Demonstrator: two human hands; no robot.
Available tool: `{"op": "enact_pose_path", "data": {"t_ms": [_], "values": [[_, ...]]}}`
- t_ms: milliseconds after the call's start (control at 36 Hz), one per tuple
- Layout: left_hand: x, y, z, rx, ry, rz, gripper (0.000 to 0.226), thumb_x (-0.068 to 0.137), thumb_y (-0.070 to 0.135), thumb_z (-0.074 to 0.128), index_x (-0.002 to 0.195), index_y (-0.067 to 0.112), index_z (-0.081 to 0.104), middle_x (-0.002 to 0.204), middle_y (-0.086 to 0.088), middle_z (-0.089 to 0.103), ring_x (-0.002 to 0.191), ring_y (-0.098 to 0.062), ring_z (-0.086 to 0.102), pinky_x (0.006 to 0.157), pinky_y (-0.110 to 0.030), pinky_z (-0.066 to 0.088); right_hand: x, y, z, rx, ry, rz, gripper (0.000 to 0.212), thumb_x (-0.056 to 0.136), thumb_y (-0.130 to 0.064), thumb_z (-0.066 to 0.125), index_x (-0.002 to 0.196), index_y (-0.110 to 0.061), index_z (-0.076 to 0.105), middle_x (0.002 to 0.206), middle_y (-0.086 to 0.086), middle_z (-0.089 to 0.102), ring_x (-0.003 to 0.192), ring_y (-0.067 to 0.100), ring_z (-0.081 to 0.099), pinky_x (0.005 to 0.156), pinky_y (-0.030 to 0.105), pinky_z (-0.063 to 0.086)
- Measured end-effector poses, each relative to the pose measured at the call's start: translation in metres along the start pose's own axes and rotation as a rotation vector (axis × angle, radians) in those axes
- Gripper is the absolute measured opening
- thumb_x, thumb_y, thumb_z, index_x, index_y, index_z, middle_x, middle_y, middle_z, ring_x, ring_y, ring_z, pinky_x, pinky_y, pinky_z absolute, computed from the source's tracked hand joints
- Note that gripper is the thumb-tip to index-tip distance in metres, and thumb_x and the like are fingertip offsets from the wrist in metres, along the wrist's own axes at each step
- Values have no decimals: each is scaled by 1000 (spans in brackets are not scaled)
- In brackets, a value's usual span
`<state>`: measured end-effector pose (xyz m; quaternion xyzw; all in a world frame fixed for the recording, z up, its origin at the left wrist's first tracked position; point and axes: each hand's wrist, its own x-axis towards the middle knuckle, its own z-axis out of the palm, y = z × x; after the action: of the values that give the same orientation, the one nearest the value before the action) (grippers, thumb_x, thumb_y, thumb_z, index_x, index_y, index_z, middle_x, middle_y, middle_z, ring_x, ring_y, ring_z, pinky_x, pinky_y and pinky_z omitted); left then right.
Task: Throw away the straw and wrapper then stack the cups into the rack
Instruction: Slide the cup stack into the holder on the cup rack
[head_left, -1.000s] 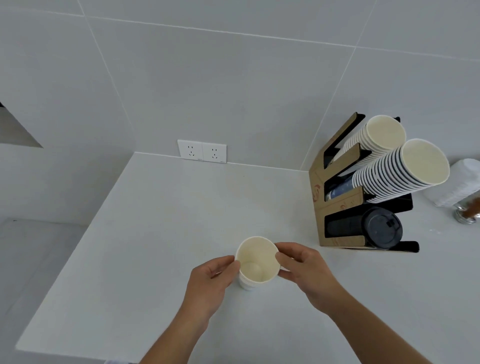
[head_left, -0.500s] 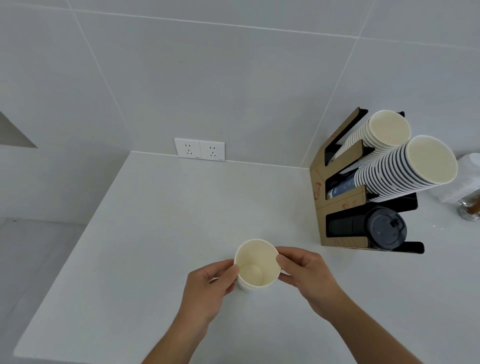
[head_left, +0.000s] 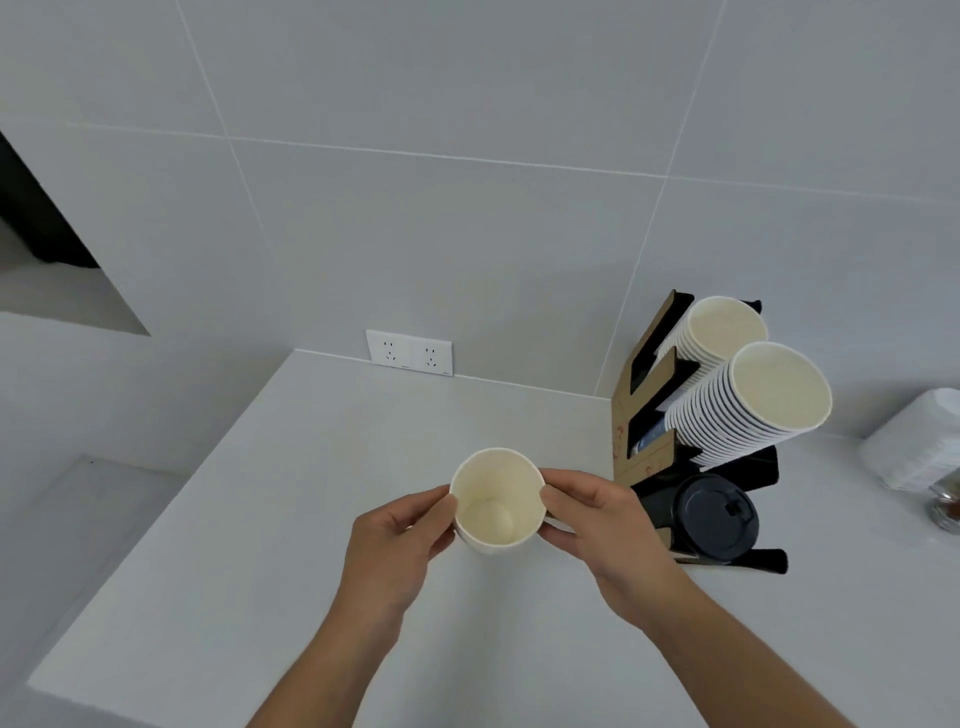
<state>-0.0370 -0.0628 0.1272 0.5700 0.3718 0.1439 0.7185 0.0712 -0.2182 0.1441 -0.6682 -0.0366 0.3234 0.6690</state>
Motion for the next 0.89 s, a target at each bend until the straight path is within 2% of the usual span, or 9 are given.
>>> {"op": "enact_pose_path", "data": {"t_ms": [361, 500, 611, 722, 778, 889], "values": [[-23, 71, 58, -56, -8, 255, 17, 87, 14, 67, 99, 14, 78, 96, -8, 79, 96, -24, 72, 89, -35, 56, -22, -83, -41, -16, -58, -277, 28, 93, -4, 58, 101, -22, 78, 101, -5, 79, 99, 10, 73, 90, 32, 57], [-30, 100, 81, -89, -24, 327, 14, 87, 16, 67, 94, 15, 79, 93, -14, 77, 89, -24, 70, 87, -36, 56, -27, -114, -57, -23, -27, -381, 26, 92, -6, 61, 100, -23, 78, 100, -6, 79, 101, 14, 72, 94, 37, 56], [-36, 124, 103, -131, -82, 363, 14, 89, 15, 66, 95, 12, 78, 100, -20, 74, 88, -23, 69, 85, -34, 57, -31, -139, -71, -4, 1, -447, 26, 91, -9, 63, 96, -29, 79, 98, -9, 79, 102, 14, 70, 91, 38, 57], [-38, 147, 126, -155, -118, 421, 13, 89, 16, 66, 94, 12, 78, 93, -13, 75, 86, -21, 69, 83, -35, 59, -37, -164, -86, 7, 0, -493, 26, 91, -10, 63, 107, -25, 77, 109, -9, 76, 108, 11, 67, 96, 45, 56], [-39, 158, 139, -165, -137, 442, 13, 88, 16, 66, 92, 13, 78, 91, -10, 75, 84, -19, 70, 82, -36, 59, -39, -177, -95, 11, 1, -524, 27, 91, -9, 63, 108, -24, 77, 109, -8, 76, 103, 9, 68, 97, 46, 55], [-40, 177, 166, -182, -194, 468, 13, 89, 17, 66, 95, 11, 77, 97, -15, 75, 85, -19, 71, 84, -37, 60, -41, -199, -114, 15, 42, -579, 26, 92, -9, 63, 110, -23, 76, 109, -5, 76, 103, 13, 68, 96, 46, 55]]}}
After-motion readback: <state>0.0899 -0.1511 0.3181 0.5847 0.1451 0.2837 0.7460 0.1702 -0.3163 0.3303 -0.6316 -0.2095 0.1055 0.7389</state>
